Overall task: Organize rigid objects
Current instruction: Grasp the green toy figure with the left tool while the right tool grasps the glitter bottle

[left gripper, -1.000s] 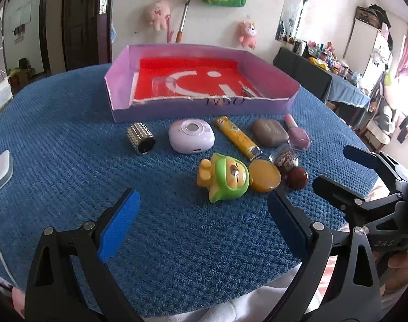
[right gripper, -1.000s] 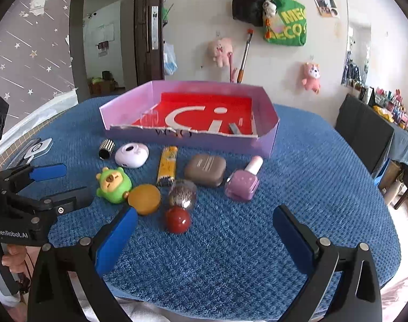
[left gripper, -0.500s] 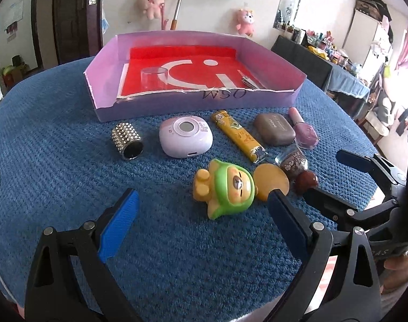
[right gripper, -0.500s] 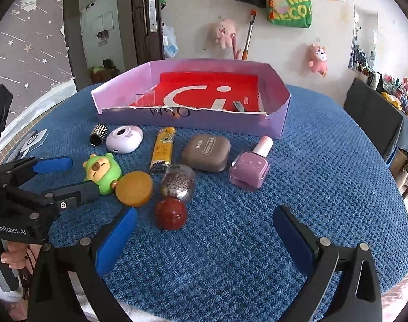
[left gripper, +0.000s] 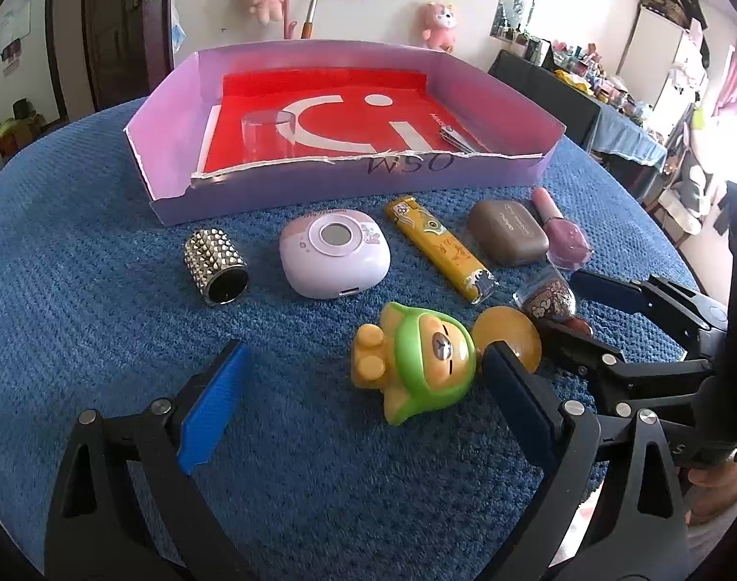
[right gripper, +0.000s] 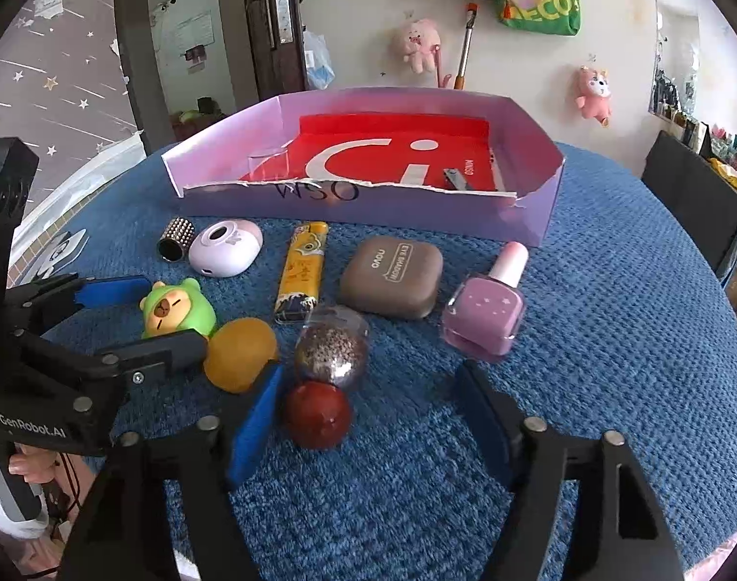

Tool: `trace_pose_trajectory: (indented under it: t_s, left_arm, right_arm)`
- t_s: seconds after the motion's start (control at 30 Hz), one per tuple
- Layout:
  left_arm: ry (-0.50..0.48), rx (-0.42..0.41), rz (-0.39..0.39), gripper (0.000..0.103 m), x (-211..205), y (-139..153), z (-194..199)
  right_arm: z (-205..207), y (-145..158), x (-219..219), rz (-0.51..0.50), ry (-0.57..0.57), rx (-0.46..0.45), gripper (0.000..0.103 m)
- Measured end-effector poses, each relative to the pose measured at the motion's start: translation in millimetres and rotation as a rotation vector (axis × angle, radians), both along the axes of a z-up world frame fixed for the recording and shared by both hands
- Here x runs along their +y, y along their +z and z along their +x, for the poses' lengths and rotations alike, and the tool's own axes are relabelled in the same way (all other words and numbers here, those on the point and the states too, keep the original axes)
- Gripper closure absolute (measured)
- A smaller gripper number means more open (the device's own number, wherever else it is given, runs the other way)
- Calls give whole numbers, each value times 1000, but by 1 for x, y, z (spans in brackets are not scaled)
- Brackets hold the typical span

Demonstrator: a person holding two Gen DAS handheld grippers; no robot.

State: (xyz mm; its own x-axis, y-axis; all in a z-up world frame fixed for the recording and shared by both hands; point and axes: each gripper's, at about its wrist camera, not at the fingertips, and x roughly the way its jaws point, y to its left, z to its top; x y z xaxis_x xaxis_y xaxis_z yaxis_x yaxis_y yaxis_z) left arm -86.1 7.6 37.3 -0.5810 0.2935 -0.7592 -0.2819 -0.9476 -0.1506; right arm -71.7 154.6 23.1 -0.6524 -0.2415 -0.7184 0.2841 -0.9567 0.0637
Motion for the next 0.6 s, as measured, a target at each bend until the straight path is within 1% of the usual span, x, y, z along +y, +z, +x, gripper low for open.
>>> trace_pose_trajectory:
  t_s: [0.1,0.17,0.27,0.37,0.6]
  left_arm:
    - [-2,5,2,6,0,-1,-1]
    - [-4,5,6,6,0,-2,-4]
    - [-5,-7,18,6,-1,-2,-7]
    - [-19,-10,12,6,-1,-2,-7]
    - [-48,-5,-25,6,1,0,1]
  right_arm:
    - [-3,0,-2,-6,7,0,36]
    - [-5,0,-3,-8,15,-1,40]
    - [-8,0,-5,-11,27,0,44]
    - [-10,0,-5,-16,31,0,48]
    - [-10,1,-4,-35,42,-8,50]
